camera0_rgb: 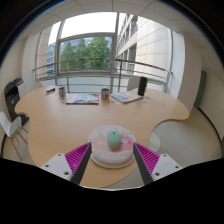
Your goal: Arrange mouse
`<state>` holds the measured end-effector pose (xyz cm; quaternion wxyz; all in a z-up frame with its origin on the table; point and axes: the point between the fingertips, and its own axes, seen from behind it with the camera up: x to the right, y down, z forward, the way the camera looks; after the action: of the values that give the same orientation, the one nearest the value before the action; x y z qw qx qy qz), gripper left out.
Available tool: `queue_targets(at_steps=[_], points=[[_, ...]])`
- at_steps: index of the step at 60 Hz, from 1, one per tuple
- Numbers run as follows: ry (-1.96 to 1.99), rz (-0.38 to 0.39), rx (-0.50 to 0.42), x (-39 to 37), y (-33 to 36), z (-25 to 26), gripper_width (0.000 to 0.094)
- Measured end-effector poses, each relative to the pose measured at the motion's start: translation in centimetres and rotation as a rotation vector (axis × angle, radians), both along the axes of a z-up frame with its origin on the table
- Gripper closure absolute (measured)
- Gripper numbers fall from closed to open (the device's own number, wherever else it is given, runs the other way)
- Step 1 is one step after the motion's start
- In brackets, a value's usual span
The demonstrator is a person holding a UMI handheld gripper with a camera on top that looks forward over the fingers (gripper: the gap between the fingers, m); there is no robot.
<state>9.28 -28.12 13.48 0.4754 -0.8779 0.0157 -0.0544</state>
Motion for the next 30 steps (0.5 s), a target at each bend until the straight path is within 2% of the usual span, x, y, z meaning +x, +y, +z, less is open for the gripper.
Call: queue_targets(at_steps=[19, 30], points=[[-0.018, 0.011, 0.018, -2.4, -10.9, 3.2, 0.009], [-0.019, 0.005, 0.022, -2.7, -12.6, 3.9, 0.0086]])
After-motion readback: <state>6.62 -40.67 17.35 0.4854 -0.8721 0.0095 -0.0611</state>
